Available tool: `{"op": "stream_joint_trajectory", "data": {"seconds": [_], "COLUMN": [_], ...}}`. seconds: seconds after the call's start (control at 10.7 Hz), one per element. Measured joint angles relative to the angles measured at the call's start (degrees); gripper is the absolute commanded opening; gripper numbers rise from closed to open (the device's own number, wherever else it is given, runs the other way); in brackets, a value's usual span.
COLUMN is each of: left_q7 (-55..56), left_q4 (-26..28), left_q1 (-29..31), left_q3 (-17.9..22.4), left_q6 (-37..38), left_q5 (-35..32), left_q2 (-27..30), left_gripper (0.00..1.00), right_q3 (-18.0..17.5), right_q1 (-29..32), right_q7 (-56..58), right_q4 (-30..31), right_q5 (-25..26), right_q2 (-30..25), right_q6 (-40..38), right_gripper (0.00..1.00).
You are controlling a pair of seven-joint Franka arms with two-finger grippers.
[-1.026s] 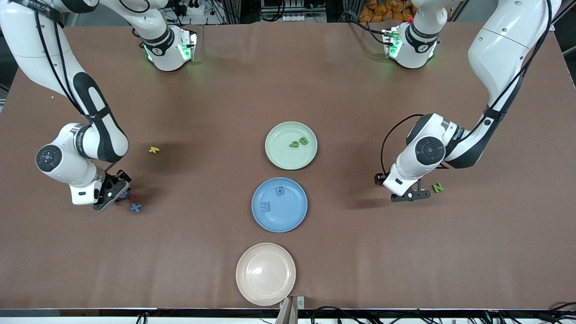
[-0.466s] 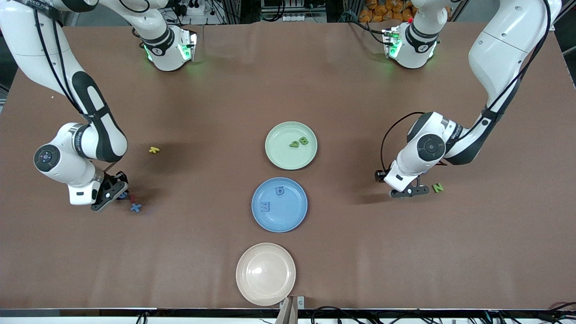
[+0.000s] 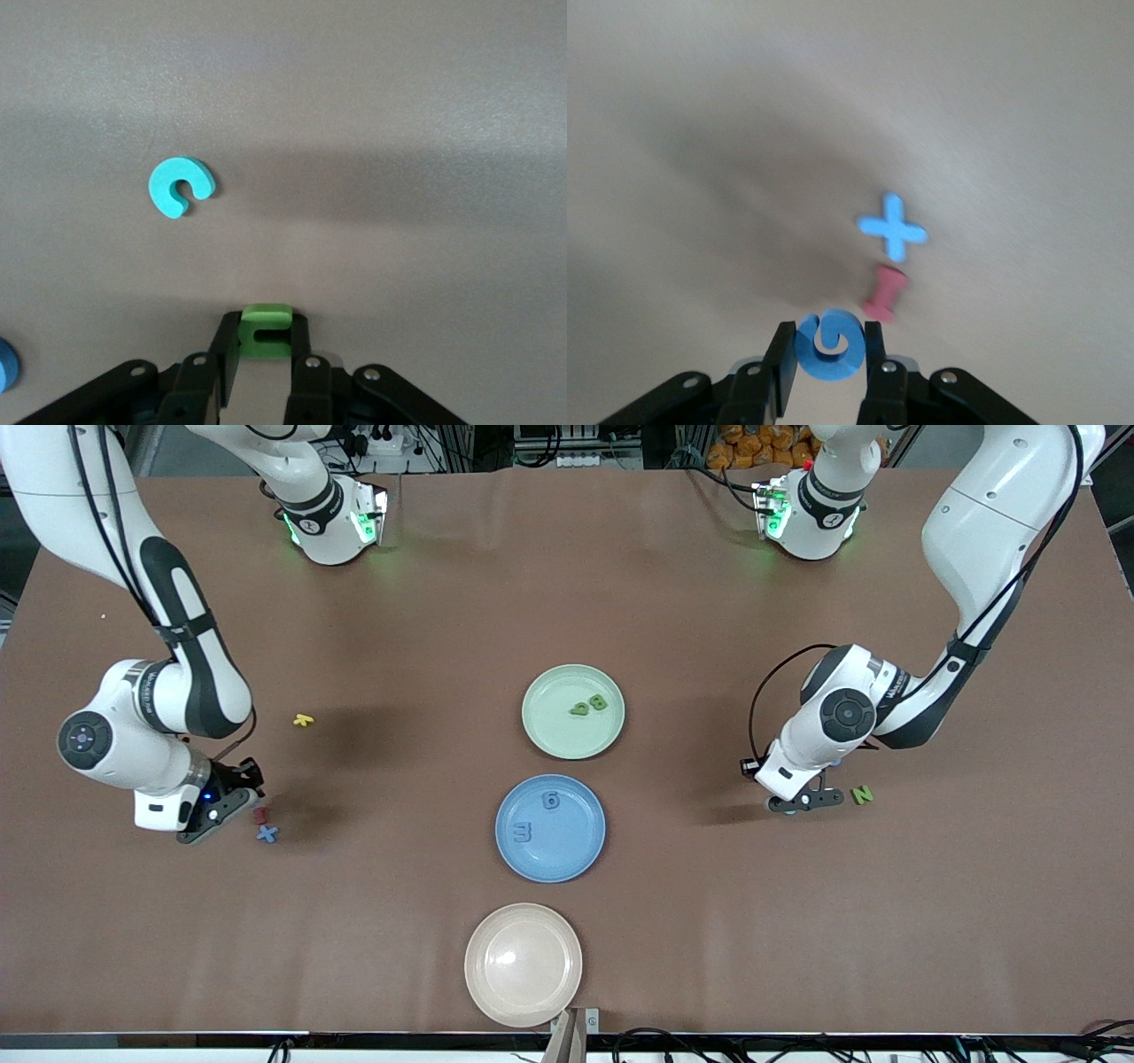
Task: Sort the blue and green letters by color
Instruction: 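Place the u on the green plate while the right gripper places G on blue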
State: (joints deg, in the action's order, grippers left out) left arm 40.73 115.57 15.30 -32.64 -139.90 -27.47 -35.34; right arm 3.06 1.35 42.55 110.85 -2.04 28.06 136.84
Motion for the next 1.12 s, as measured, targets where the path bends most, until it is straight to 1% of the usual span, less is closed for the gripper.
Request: {"op": "stream_joint_trajectory", "data": {"seconds": [0.19, 0.28, 0.37, 0.56, 0.65, 0.75, 0.84, 1.12], "left_q7": [0.0, 0.0, 0.2, 4.7, 8.7, 12.4, 15.6, 23.7], "left_q4": [-0.1, -0.3, -0.5, -1.0, -1.4, -2.0, -2.6, -5.7], "left_q1": [0.0, 0.0, 0.1, 0.0, -1.0, -3.2, -6.5, -15.6], "left_q3": [-0.1, -0.5, -1.8, -6.9, -9.5, -10.9, -11.2, -11.1], "left_q6": [-0.1, -0.4, -0.4, -0.3, -0.3, -0.3, -0.3, -0.3], "left_q5": [0.0, 0.0, 0.0, 0.0, 0.0, 0.0, 0.0, 0.0], "left_q2": [0.1, 0.3, 0.9, 1.6, 1.7, 1.7, 1.7, 0.4], "left_gripper": [0.0, 0.0, 0.0, 0.0, 0.0, 0.0, 0.0, 0.0], "right_q3": [-0.2, -0.3, -0.3, -0.5, -0.5, -0.6, -0.6, -0.7], "right_q1": [-4.5, -7.1, -10.0, -15.4, -17.9, -20.1, -22.2, -27.4], "right_q7": [-8.5, -12.6, -16.3, -21.2, -23.8, -26.5, -29.6, -37.0], "right_q4": [-0.2, -0.8, -1.6, -4.8, -7.1, -9.9, -12.9, -19.5], "right_q5": [0.0, -0.8, -3.2, -9.3, -11.5, -12.7, -12.9, -13.5], "right_q2": [-0.1, 0.0, 0.0, 1.4, 3.0, 5.1, 7.4, 12.7], "right_q6": [0.1, 0.1, 0.2, 0.5, 0.9, 1.1, 1.7, 4.5], "right_gripper": [0.09, 0.09, 0.09, 0.11, 0.11, 0.11, 0.11, 0.11]}}
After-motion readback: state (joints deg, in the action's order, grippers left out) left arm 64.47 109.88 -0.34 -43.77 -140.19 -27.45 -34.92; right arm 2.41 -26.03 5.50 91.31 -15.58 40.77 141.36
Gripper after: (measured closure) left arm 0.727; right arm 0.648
